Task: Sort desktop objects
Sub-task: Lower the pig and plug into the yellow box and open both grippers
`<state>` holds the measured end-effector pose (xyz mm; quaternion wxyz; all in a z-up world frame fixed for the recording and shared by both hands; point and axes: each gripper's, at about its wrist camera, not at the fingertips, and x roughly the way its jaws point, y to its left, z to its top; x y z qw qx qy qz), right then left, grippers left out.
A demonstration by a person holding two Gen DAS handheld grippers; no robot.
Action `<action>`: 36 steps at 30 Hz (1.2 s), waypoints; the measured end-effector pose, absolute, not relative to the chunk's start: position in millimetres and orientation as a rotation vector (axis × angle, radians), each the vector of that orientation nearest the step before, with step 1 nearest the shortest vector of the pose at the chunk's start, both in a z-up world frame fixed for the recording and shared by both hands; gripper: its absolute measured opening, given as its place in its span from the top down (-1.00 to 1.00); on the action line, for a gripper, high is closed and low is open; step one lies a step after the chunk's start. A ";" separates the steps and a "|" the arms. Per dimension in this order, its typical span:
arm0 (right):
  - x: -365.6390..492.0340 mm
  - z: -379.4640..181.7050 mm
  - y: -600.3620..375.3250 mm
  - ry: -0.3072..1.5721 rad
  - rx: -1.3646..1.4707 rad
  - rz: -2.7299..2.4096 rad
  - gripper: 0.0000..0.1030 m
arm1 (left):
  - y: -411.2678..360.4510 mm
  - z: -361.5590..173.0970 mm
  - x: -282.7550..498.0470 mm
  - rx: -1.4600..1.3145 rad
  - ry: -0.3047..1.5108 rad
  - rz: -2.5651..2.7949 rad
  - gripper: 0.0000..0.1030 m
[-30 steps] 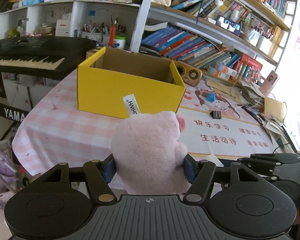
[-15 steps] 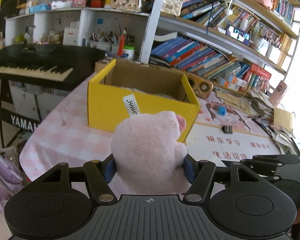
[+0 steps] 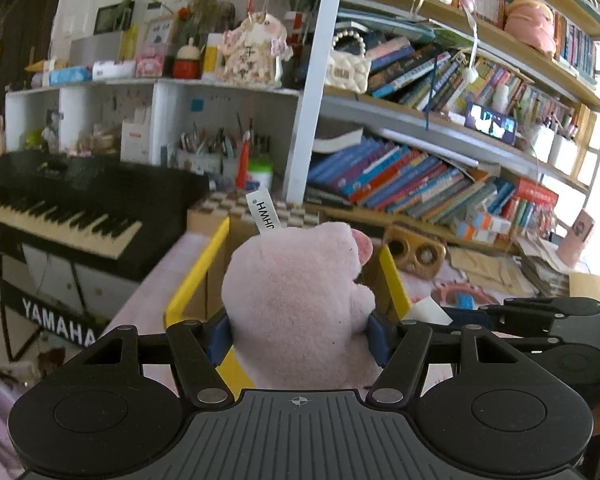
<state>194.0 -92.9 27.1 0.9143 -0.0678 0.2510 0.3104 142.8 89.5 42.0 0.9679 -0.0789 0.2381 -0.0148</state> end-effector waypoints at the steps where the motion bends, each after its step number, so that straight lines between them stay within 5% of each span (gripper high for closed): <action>1: 201.6 28.7 -91.8 0.511 -0.141 0.640 0.53 | 89.0 42.6 148.9 -0.155 0.479 -0.028 -0.27; 16: 309.7 2.2 -58.3 0.595 -0.305 0.698 0.52 | 85.1 11.9 259.7 -0.107 0.599 0.002 -0.28; 36: 334.6 -40.8 -28.6 0.772 -0.528 0.863 0.52 | 89.7 -44.4 293.0 -0.120 0.813 0.010 -0.32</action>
